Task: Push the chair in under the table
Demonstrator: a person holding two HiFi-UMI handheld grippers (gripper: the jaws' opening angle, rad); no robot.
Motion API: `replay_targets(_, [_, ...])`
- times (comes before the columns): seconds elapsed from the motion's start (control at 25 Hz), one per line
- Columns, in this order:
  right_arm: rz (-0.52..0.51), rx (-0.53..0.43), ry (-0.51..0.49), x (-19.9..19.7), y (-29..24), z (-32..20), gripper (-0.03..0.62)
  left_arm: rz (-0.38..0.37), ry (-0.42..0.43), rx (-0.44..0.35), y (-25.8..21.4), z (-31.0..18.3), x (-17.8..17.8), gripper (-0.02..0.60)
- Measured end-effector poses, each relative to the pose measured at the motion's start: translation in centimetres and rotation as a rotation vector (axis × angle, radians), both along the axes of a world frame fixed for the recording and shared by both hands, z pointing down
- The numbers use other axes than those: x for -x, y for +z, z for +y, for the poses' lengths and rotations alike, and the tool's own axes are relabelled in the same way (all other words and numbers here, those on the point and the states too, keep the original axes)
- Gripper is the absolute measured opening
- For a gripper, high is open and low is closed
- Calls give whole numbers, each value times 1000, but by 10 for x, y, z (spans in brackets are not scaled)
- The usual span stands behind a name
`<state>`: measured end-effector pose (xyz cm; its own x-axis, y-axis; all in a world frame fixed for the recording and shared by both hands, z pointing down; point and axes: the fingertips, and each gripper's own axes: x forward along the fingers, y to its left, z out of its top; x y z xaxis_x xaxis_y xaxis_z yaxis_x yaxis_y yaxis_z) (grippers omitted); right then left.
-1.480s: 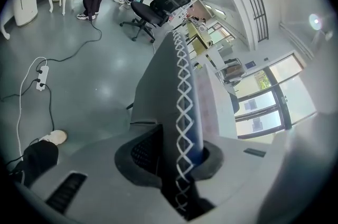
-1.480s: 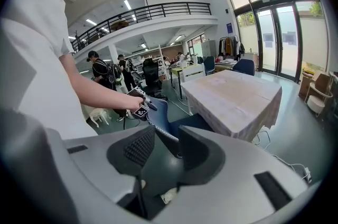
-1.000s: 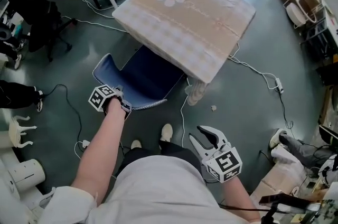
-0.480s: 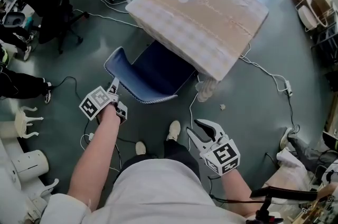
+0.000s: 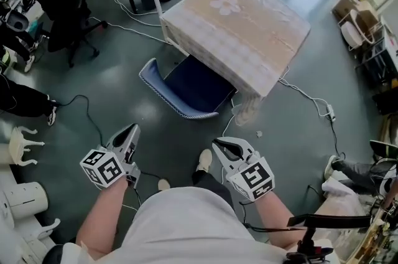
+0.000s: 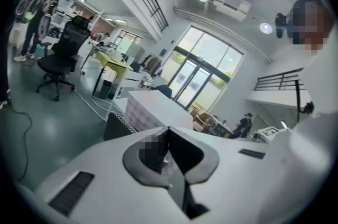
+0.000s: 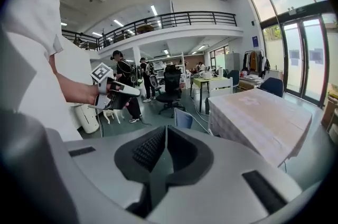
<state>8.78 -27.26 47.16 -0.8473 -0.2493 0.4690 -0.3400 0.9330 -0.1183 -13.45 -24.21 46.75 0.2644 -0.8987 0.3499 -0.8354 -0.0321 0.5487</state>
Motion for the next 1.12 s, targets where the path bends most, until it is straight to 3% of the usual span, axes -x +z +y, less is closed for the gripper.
replay_targets(0.2, [7,-47,-34,41,-15,57,20,-128,246,-55,-18,68,-21,11])
replay_targets(0.36, [20,-77,-37,64,-23,107,15,-135,376,-93,-30,124,-28,11])
replay_targets(0.56, [-12,-101,-15,90,-39,172,15,-109,416,-120,-41,181,-17,11])
replay_targets(0.72, [-15,-114,-33,110,-45,215,14,-143,433,-134,-45,216,-4,11])
replay_targets(1.12, [-4,-131,-65,133,-45,270,14,-145,439,-133,-44,262,6,11])
